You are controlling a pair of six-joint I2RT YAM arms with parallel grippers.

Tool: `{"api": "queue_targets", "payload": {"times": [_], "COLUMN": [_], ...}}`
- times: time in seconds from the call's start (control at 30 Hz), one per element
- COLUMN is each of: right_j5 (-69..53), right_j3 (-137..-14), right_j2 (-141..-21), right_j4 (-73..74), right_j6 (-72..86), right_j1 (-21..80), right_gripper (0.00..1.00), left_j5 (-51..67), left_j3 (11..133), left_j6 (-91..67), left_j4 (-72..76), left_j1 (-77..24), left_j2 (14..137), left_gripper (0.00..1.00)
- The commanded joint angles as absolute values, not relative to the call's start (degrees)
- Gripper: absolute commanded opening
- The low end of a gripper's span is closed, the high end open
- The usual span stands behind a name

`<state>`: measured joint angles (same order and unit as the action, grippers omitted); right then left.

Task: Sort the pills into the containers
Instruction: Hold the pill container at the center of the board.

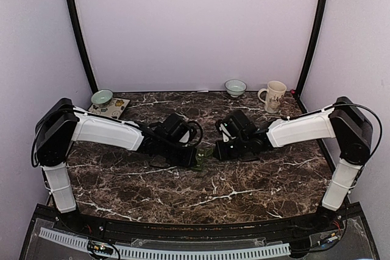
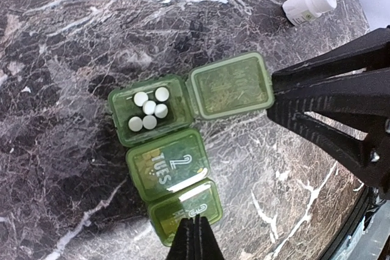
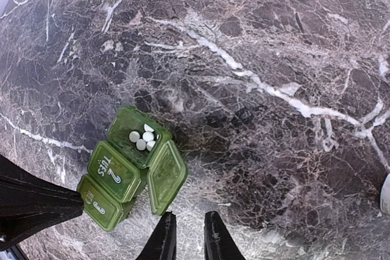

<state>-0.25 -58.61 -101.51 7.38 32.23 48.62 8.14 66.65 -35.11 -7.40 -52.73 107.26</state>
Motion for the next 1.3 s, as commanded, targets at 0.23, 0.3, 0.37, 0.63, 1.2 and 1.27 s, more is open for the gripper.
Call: {"api": "queue_targets", "payload": {"times": [0.23,0.3,0.37,0.63,1.2,1.27], "right_j5": [-1.6,-1.8,-1.9,-2.2,-4.0,-4.0], "right_j3": [-60.9,-60.9,-61.0,-62.2,-64.2,-64.5], "right_j2": [-102.8,-102.9,-102.8,-102.9,-104.8,-104.9], "right_j4": [6.0,5.8,5.7,5.5,4.4,4.5], "right_j6": [32.3,32.3,32.3,32.1,31.8,31.8], "right_j1": [48.2,48.2,48.2,48.2,48.2,48.2], "right_gripper": [0.16,0.16,0.16,0.16,0.15,0.15], "left_j5": [6.9,6.9,6.5,6.5,6.1,6.0], "left_j3": [67.7,67.7,67.9,68.8,69.2,69.1], "left_j6": [-36.5,-36.6,-36.6,-36.5,-36.2,-36.2], "left_j4": [-9.3,-9.5,-9.7,-10.6,-12.0,-12.1], "left_j1": [-53.2,-53.2,-53.2,-53.2,-53.5,-53.5], "left_j2": [108.5,108.6,108.7,109.2,109.8,109.9], "left_gripper": [0.00,0.00,0.00,0.00,0.00,0.00]}}
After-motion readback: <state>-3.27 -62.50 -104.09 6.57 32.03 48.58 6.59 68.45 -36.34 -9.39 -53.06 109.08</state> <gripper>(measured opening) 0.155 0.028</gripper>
